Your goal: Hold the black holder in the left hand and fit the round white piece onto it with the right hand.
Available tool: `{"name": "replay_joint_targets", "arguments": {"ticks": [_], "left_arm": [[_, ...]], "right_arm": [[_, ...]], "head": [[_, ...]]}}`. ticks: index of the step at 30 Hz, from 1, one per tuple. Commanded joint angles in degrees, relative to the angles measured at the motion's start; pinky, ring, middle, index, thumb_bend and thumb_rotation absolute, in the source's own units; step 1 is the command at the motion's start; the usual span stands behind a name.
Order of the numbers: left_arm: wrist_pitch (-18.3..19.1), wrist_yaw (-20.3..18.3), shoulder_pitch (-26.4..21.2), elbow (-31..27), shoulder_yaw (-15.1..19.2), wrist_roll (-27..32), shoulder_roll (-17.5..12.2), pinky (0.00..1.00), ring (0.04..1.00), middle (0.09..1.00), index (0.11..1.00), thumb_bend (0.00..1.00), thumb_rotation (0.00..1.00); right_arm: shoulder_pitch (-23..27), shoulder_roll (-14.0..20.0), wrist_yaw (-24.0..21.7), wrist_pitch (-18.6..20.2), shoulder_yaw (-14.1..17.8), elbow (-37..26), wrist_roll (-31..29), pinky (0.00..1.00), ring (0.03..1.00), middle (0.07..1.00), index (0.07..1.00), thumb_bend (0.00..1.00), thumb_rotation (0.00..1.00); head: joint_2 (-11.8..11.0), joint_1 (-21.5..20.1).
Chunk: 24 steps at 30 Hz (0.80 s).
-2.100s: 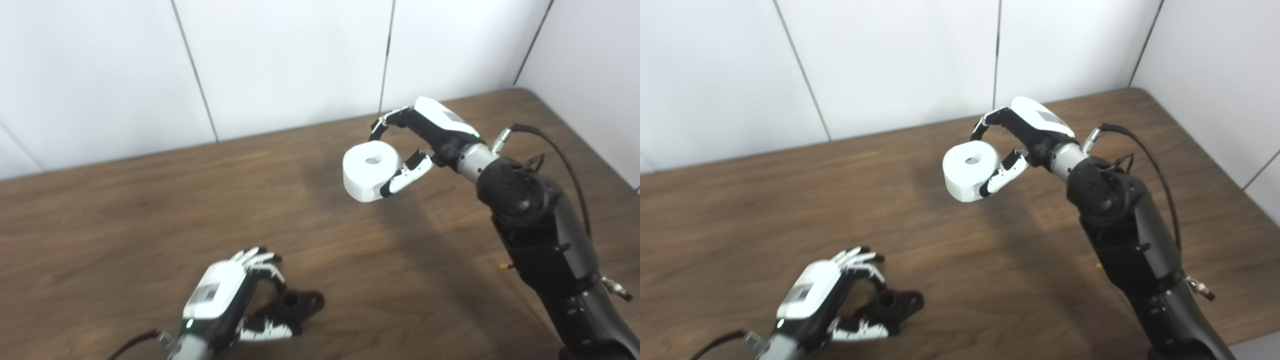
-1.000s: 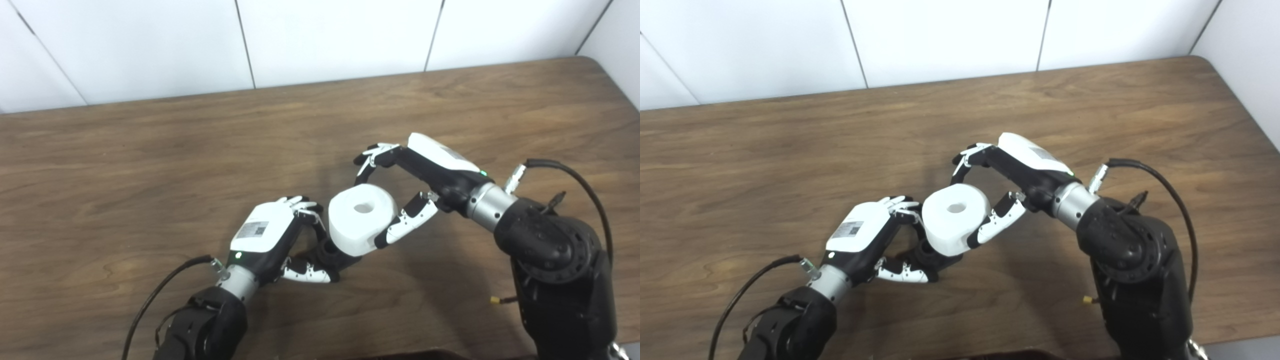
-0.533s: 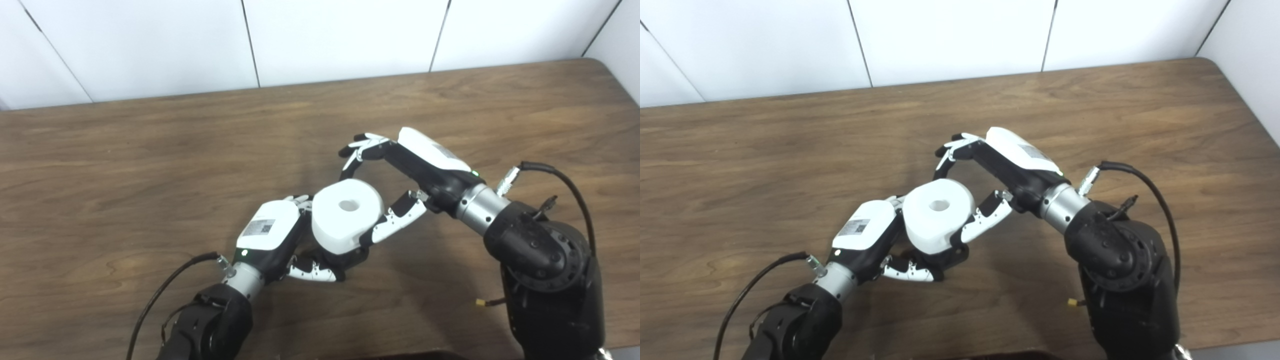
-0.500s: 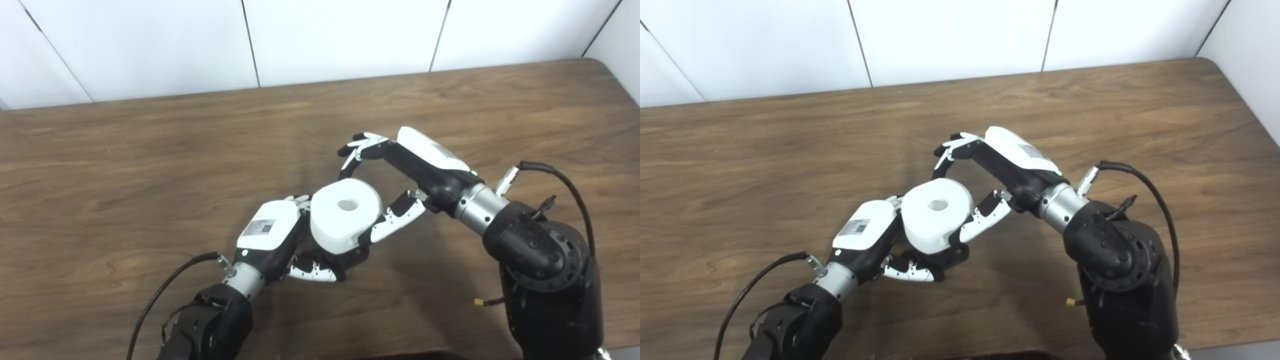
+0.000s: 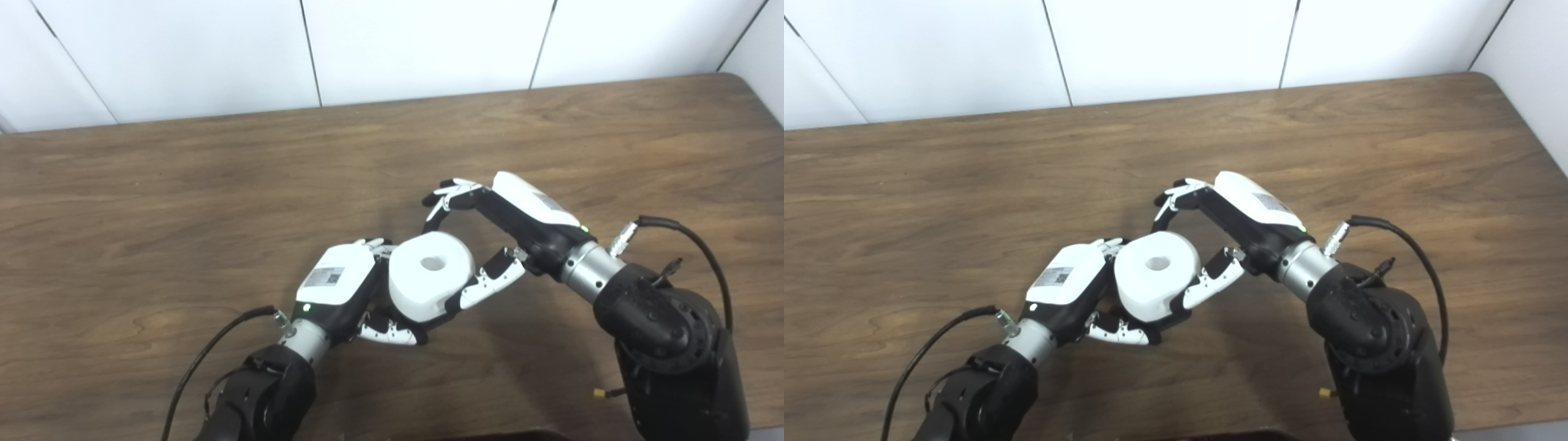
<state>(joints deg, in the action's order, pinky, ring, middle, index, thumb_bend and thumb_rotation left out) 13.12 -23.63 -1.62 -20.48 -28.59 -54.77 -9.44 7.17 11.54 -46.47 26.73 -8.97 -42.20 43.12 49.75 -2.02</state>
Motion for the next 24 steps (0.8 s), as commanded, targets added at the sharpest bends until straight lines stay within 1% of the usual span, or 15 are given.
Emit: {"name": "replay_joint_targets", "arguments": {"ticks": [1,10,16,24], "left_arm": [[1.7,-4.4,0.6,1.2,-1.1,0.4,-0.1,0.9,0.904,0.841,0.488,0.52,0.05],[2.2,-4.9,0.5,1.4,-1.1,-0.6,0.3,0.9,0.91,0.843,0.488,0.52,0.06],[2.0,-4.9,0.4,1.8,-1.0,-0.6,0.5,0.9,0.912,0.843,0.488,0.52,0.06],[2.1,-4.9,0.5,1.7,-0.9,-0.5,0.7,0.9,0.911,0.841,0.488,0.52,0.06]], "right_arm": [[1.0,0.3,2.3,-1.1,-0.4,-0.6,-0.8,0.85,0.937,0.826,0.483,0.52,0.14],[-0.7,1.8,5.9,-2.9,-2.4,1.3,-2.3,0.8,0.925,0.813,0.483,0.52,0.14],[-1.6,2.5,7.8,-3.5,-3.7,2.1,-2.3,0.8,0.923,0.811,0.483,0.52,0.14],[-2.8,2.9,9.9,-4.4,-5.1,2.4,-2.5,0.8,0.927,0.81,0.483,0.52,0.14]], "head": [[0.1,-0.1],[-0.1,0.3],[-0.5,0.5],[-0.3,0.6]]}}
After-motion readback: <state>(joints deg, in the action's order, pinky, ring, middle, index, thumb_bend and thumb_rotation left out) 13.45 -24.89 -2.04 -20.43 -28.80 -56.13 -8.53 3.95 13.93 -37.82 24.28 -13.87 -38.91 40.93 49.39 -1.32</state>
